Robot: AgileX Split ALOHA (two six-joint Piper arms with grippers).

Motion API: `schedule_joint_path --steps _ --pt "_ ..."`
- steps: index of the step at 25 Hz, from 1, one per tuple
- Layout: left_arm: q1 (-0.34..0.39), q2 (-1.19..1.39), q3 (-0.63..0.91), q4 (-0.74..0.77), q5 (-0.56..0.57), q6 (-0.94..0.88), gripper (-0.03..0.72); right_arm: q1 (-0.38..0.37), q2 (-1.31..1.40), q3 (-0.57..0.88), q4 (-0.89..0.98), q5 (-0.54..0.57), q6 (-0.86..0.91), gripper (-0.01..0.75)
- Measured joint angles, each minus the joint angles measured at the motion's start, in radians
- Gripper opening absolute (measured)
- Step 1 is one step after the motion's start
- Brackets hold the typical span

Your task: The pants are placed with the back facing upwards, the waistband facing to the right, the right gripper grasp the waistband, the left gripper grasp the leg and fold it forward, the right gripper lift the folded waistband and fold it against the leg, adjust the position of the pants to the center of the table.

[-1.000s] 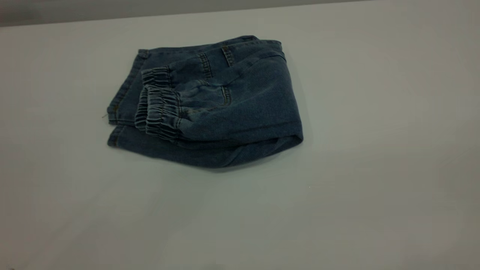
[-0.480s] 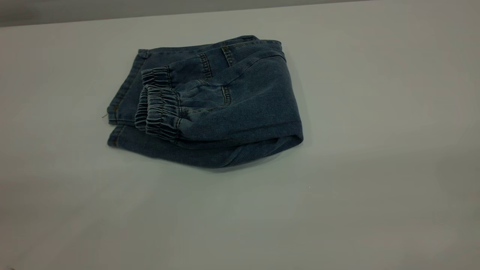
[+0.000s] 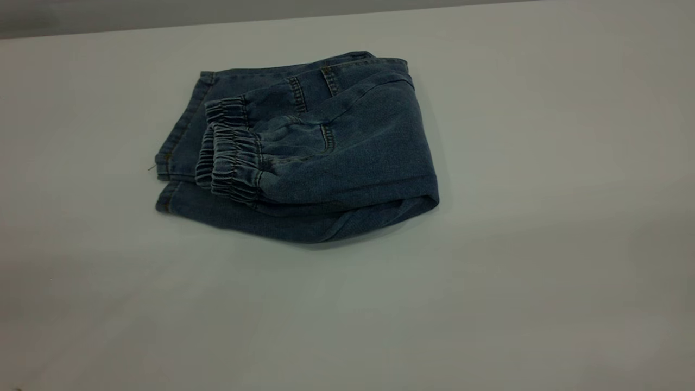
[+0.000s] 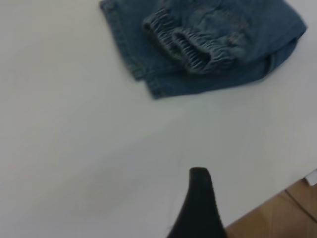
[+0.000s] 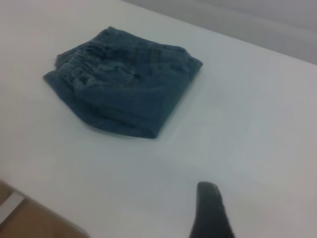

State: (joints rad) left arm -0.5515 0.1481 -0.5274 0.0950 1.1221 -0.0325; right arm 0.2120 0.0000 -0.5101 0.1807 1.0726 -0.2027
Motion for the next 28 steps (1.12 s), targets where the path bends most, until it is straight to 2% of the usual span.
schedule_joint_path --steps 3,28 --pt "0.0 0.0 0.026 -0.001 -0.047 0.0 0.53 0.0 0.0 0.0 -0.014 -0.001 0.022 0.402" --pt "0.0 -0.001 0.025 -0.002 -0.045 -0.002 0.53 0.0 0.0 0.0 -0.011 0.001 0.018 0.402"
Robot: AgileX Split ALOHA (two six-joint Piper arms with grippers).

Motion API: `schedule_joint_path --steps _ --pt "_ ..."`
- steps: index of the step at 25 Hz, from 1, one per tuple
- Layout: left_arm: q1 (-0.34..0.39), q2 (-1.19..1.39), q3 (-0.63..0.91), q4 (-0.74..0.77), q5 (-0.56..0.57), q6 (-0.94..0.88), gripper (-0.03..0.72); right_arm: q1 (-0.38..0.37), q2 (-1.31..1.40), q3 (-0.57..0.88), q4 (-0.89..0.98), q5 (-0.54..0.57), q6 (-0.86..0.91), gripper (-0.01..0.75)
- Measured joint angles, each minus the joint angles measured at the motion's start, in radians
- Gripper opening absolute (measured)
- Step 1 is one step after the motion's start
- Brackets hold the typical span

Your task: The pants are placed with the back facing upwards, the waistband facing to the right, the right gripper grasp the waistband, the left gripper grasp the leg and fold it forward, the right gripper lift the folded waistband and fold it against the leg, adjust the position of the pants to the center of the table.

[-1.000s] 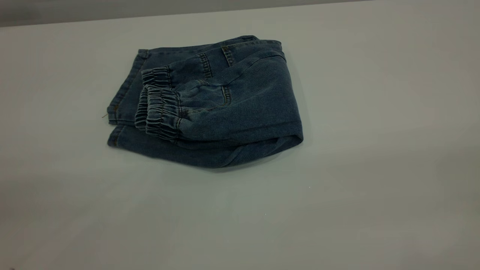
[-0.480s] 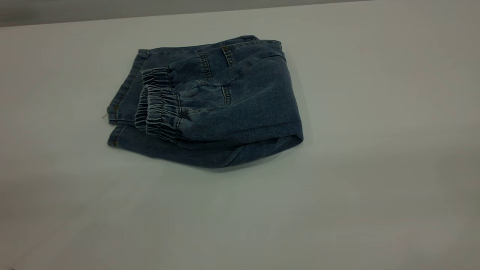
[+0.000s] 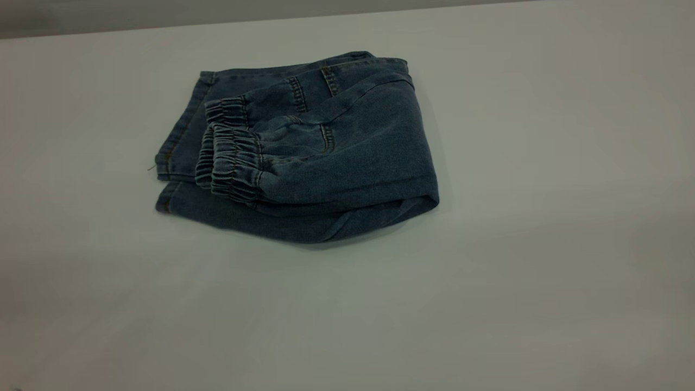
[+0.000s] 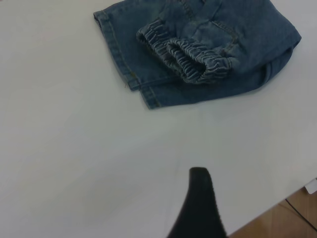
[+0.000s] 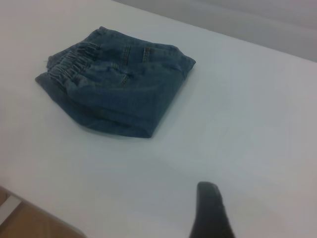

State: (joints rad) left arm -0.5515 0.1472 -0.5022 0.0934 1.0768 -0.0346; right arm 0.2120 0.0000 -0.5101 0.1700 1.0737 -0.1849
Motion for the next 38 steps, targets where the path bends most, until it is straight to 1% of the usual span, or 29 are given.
schedule_joint_path --steps 3,5,8,14,15,17,19,23,26,30,38 --pt "0.023 -0.001 0.0 0.0 0.0 0.0 0.53 0.0 0.0 0.0 0.0 0.0 0.0 0.402" --pt "0.072 -0.001 0.0 0.0 0.0 -0.001 0.53 -0.001 0.0 0.0 0.0 0.0 0.0 0.402" --pt "0.199 -0.001 0.0 0.0 0.0 -0.001 0.53 -0.011 0.0 0.0 0.0 0.0 0.0 0.402" --pt "0.464 -0.029 0.0 0.001 0.0 -0.001 0.53 -0.096 0.0 0.0 0.002 0.0 0.0 0.402" --pt "0.499 -0.041 0.0 0.001 0.001 -0.001 0.53 -0.11 0.0 0.0 0.002 0.0 0.0 0.402" --pt "0.545 -0.07 0.0 0.001 0.001 -0.001 0.53 -0.125 0.0 0.0 0.002 0.0 0.0 0.402" --pt "0.561 -0.099 0.0 0.001 0.001 -0.001 0.53 -0.134 0.0 0.0 0.003 0.0 -0.001 0.402" --pt "0.559 -0.147 0.0 0.001 0.001 -0.001 0.53 -0.152 0.0 0.0 0.004 0.0 -0.001 0.401" --pt "0.547 -0.148 0.0 0.001 0.002 -0.001 0.53 -0.162 0.0 0.0 0.007 0.0 -0.003 0.401" --pt "0.514 -0.147 0.0 0.003 0.002 -0.001 0.53 -0.164 0.0 0.0 0.007 0.0 -0.004 0.401" --pt "0.513 -0.147 0.0 0.004 -0.002 -0.001 0.53 -0.164 0.0 0.0 0.008 0.0 -0.004 0.401"
